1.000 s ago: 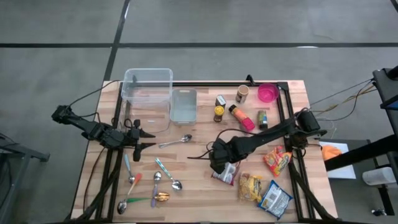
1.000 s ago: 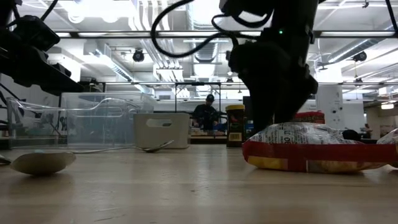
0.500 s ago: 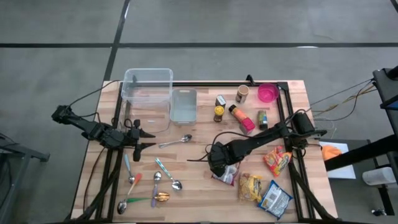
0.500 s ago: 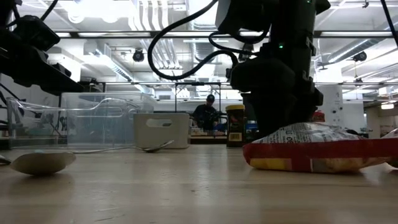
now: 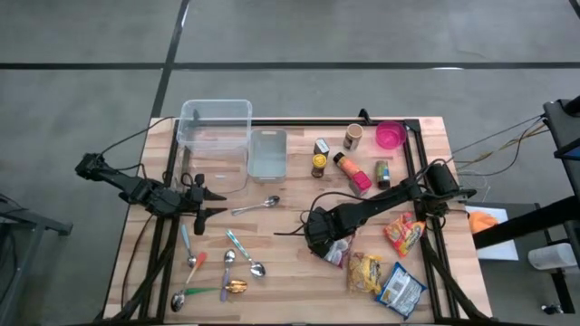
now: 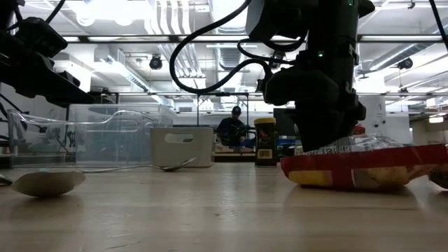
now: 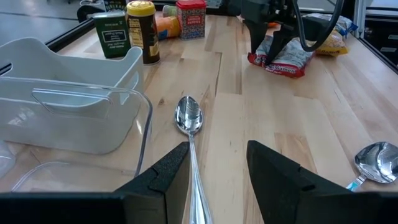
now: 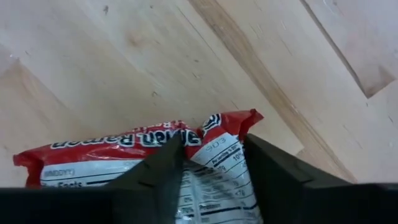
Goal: Pick & Place Food Item
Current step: Put the red noodle pack into the gray bin
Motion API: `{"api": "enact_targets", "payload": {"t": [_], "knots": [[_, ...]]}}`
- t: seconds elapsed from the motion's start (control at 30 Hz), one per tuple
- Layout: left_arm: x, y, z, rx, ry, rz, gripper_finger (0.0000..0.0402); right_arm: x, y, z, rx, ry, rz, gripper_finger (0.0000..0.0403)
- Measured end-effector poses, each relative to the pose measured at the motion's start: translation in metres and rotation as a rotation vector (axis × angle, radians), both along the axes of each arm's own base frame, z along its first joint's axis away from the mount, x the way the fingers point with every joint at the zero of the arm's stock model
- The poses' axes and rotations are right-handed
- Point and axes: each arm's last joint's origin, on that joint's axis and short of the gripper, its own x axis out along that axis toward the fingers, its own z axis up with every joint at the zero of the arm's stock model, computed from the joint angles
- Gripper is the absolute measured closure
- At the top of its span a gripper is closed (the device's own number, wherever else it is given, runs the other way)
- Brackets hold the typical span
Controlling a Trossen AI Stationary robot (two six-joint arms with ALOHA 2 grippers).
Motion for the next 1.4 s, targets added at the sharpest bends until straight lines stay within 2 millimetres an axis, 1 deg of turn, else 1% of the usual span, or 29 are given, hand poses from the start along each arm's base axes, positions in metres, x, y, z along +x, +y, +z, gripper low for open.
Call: {"api": "enact_targets", "payload": {"t": [0.27, 0.4, 0.5, 0.7, 0.8, 0.97, 1.17, 1.4], "knots": [[0.0, 0.0, 0.0, 0.0, 0.0, 0.0, 0.0238, 0.0, -0.001, 0.001, -0.023, -0.007, 0.01, 0.0353], [0.0, 0.0, 0.0, 0.0, 0.0, 0.0, 0.0238, 0.0, -0.001, 0.001, -0.029, -0.009, 0.009, 0.0382], [0.0, 0.0, 0.0, 0.0, 0.0, 0.0, 0.0238, 0.0, -0.001, 0.001, -0.03, -0.01, 0.009, 0.0386], [0.0, 0.0, 0.0, 0.0, 0.0, 0.0, 0.0238, 0.001, -0.001, 0.001, -0.037, -0.022, 0.007, 0.0367], [0.0, 0.0, 0.0, 0.0, 0.0, 0.0, 0.0238, 0.001, -0.001, 0.002, -0.054, -0.033, 0.009, 0.0372], [0.0, 0.0, 0.0, 0.0, 0.0, 0.001, 0.0238, 0.001, -0.003, 0.01, -0.099, -0.067, 0.012, 0.0388], [0.0, 0.0, 0.0, 0.0, 0.0, 0.0, 0.0238, 0.0, -0.005, 0.02, -0.142, -0.113, 0.007, 0.0381], [0.0, 0.0, 0.0, 0.0, 0.0, 0.0, 0.0238, 0.003, -0.006, 0.027, -0.192, -0.144, 0.029, 0.0382]]}}
